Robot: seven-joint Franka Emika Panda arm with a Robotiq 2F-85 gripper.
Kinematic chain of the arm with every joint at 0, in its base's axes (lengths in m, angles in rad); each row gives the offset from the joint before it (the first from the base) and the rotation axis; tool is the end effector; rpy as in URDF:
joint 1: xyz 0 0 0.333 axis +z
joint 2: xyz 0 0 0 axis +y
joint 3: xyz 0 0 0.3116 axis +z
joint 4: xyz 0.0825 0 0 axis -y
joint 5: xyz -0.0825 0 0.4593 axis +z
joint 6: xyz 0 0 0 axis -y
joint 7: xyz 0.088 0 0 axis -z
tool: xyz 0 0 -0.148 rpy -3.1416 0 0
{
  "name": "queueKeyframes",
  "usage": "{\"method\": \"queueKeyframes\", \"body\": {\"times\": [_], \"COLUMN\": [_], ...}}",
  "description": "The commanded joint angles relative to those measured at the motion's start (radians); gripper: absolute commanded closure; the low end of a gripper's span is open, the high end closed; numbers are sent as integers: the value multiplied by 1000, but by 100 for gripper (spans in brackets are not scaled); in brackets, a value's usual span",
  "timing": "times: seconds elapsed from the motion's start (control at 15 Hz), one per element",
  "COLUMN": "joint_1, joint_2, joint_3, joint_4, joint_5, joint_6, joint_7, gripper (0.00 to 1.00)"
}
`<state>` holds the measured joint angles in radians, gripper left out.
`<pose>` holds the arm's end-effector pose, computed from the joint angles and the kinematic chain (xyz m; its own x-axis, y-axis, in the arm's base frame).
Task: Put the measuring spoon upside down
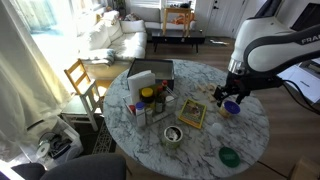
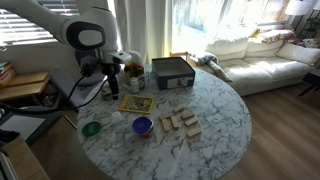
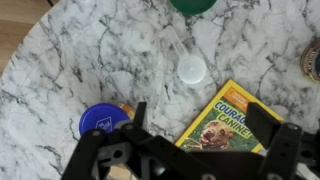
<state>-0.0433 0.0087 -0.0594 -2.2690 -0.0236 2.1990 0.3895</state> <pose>0.5610 -0.0595 0.2539 0.8855 -0.4600 -0.0658 -0.4578 -0.8878 0.0470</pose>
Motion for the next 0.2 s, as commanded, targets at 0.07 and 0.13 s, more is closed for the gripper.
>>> {"method": "queueKeyframes", "body": {"times": [0.07, 0.13], "joint_1": [-3, -3], "joint_2": [0, 0], "joint_3": [2, 2], "joint_4": [4, 4], "joint_5": [0, 0], "joint_6": [-3, -4], "joint_7": [-12, -15], "gripper": [0, 0]}}
